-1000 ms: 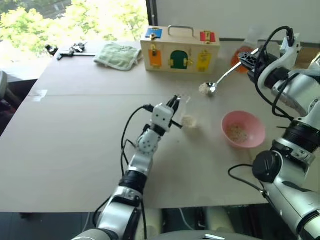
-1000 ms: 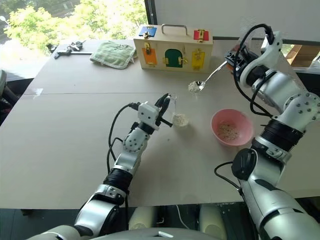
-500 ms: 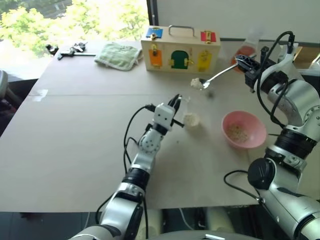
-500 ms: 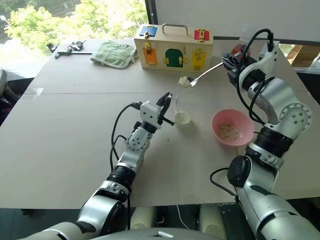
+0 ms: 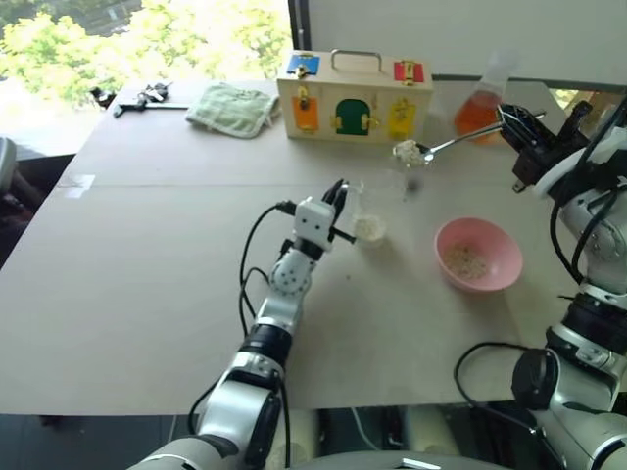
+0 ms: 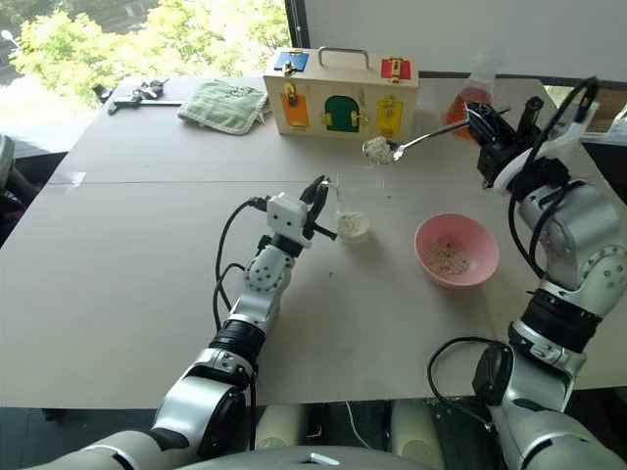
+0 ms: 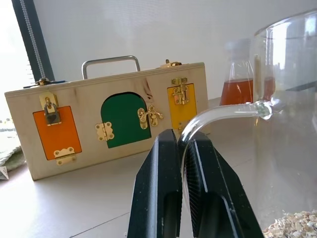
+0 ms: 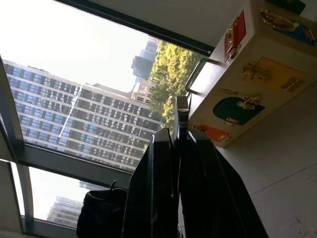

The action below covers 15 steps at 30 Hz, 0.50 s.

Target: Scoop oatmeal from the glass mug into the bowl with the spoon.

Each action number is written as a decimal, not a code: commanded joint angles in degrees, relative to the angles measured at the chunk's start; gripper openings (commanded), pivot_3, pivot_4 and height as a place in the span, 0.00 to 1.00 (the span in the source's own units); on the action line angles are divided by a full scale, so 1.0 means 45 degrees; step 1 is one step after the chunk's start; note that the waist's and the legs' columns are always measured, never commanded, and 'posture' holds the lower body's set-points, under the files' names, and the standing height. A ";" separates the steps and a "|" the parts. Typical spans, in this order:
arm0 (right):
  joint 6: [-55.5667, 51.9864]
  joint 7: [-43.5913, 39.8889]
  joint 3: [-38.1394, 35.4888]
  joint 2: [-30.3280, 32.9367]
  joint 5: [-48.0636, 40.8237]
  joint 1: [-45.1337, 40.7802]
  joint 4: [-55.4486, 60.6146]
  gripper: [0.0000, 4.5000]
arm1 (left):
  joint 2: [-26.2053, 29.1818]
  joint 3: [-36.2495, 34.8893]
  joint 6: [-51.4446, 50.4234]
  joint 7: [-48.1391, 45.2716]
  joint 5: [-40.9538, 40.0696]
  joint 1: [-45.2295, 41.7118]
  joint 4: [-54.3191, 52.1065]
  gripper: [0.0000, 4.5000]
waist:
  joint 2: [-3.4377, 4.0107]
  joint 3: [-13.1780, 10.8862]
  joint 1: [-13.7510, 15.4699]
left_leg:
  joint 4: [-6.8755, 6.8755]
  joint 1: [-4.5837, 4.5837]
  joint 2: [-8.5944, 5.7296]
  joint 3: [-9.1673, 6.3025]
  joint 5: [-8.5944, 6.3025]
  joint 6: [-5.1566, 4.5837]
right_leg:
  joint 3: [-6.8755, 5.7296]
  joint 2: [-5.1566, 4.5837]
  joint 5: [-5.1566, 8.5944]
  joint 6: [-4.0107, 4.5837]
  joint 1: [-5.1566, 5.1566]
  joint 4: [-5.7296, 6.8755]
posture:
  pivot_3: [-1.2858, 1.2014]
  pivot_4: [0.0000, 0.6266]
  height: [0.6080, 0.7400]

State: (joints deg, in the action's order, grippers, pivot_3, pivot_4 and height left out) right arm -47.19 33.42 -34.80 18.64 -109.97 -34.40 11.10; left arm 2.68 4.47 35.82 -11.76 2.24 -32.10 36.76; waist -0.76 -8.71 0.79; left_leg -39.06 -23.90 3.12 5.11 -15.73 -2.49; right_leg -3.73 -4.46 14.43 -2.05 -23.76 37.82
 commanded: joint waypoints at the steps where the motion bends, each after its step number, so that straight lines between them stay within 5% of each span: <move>1: 0.0529 -0.0890 -0.0435 0.0643 -0.0674 0.0876 0.1040 0.00 | -0.0126 -0.0132 0.0483 -0.0189 -0.0304 -0.0447 0.0047 0.01 | 0.0000 0.0000 -0.0004 | 0.0000 0.0000 -0.0002 0.0001 -0.0001 -0.0001 | 0.0001 0.0000 0.0000 0.0000 0.0000 0.0001 | 0.52 0.24 1.00; 15: 0.1261 -0.2104 -0.1954 0.2817 -0.0563 0.5883 0.0966 0.00 | -0.0261 -0.0269 0.0843 -0.0771 -0.0589 -0.1003 0.0895 0.01 | -0.0002 -0.0002 0.0008 | 0.0000 0.0005 -0.0022 -0.0004 -0.0005 -0.0008 | 0.0013 0.0002 0.0000 -0.0003 0.0003 -0.0010 | 0.52 0.24 1.00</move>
State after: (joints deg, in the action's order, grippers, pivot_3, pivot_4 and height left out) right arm -42.17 26.11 -41.57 29.36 -110.96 -8.15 14.35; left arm 1.89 3.74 37.80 -14.94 0.54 -35.38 41.33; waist -0.77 -8.72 0.83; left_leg -39.05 -23.87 3.01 5.08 -15.75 -2.54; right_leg -3.66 -4.45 14.43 -2.07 -23.75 37.77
